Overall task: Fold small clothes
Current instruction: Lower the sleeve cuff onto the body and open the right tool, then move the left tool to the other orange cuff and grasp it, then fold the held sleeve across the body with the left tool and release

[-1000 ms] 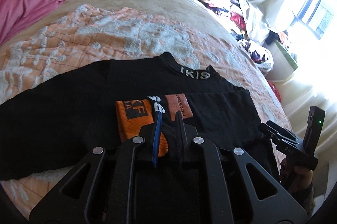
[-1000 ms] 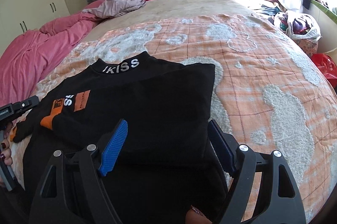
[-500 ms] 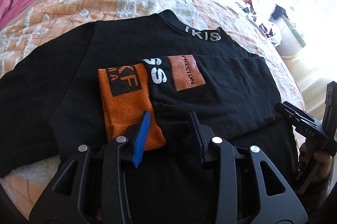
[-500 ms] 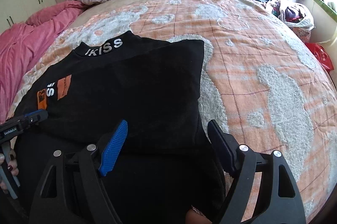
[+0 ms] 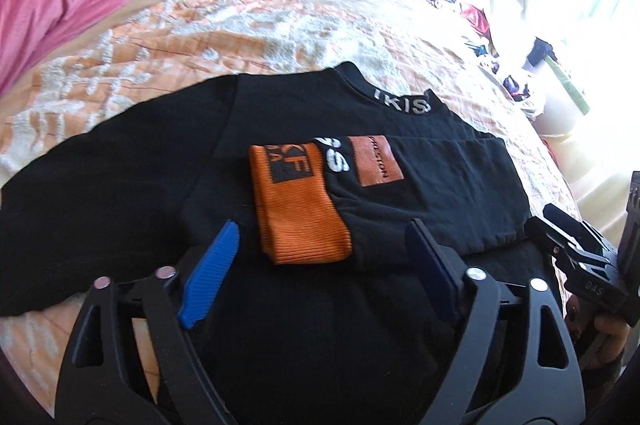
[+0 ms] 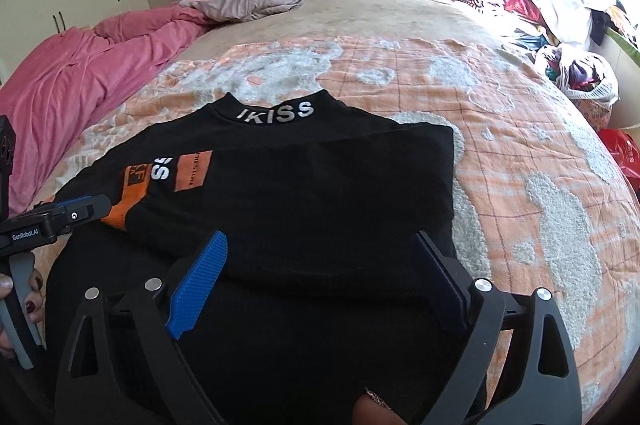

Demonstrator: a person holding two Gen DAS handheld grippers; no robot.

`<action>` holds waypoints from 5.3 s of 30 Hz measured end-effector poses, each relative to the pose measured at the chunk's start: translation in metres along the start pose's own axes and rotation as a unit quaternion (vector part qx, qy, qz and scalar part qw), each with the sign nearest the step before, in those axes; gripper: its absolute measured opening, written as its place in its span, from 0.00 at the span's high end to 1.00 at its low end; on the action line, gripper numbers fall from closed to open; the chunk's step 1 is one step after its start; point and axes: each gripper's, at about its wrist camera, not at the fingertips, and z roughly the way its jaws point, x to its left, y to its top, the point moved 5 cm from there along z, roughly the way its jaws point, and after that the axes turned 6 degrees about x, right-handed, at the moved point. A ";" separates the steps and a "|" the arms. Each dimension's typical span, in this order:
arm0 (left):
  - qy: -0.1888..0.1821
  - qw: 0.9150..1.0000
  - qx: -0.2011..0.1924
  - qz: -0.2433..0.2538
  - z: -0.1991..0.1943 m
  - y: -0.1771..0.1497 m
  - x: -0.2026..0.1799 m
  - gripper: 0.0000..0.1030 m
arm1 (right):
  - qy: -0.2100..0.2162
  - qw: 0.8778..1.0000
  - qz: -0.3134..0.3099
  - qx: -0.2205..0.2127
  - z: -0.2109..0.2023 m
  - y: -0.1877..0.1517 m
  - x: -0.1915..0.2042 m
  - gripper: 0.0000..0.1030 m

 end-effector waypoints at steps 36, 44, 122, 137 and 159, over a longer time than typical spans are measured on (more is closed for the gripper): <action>0.096 0.991 -0.048 -0.080 -0.073 -0.031 0.107 0.09 | 0.054 0.995 -0.087 -0.014 -0.012 0.010 0.131 0.05; 0.104 0.987 -0.053 -0.112 -0.087 -0.045 0.134 0.09 | 0.070 0.991 -0.114 -0.009 -0.010 0.007 0.171 0.05; -0.061 0.966 -0.212 -0.135 -0.114 0.022 0.071 0.91 | 0.035 0.999 -0.012 -0.019 -0.015 -0.001 0.055 0.05; -0.091 0.989 -0.103 -0.049 -0.026 0.014 -0.024 0.91 | 0.019 0.993 0.101 -0.052 -0.046 0.010 -0.032 0.05; -0.034 0.997 -0.061 0.011 -0.021 -0.011 -0.030 0.31 | 0.078 0.994 0.077 -0.005 -0.004 0.003 -0.003 0.06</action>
